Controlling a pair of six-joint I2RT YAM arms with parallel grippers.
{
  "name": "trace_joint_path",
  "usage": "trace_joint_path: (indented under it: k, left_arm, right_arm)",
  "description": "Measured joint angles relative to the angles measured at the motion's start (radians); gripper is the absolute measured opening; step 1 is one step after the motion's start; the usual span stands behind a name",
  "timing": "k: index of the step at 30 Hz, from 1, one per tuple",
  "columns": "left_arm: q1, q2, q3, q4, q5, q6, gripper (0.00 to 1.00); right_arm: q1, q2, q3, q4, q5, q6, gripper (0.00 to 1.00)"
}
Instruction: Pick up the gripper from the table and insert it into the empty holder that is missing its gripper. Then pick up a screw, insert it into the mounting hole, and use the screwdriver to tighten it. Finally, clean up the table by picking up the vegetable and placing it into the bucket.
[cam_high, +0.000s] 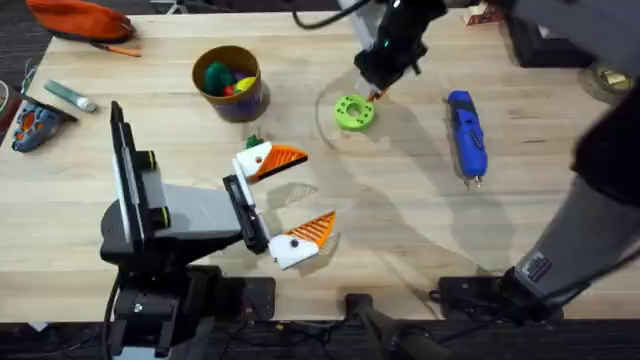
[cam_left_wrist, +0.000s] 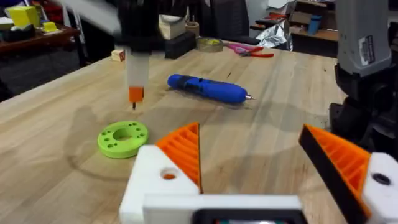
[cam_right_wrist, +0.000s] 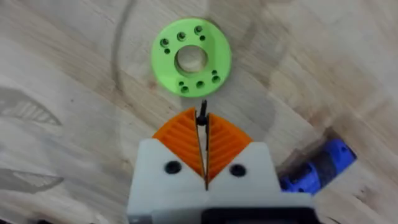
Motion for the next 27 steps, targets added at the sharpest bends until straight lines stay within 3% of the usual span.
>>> trace_joint_path:
  k: [14, 22, 27]
  left_arm:
    - [0.0, 0.0, 0.0, 0.0, 0.0, 0.0, 0.985]
    - [0.0, 0.0, 0.0, 0.0, 0.0, 0.0, 0.985]
    - [0.0, 0.0, 0.0, 0.0, 0.0, 0.0, 0.985]
  right_arm:
    - [0.0, -0.211, 0.007, -0.112, 0.041, -0.006, 0.004]
    - [0.008, -0.265, 0.007, -0.165, 0.045, -0.03, 0.004]
    - [0.057, -0.284, 0.01, -0.172, 0.051, -0.046, 0.004]
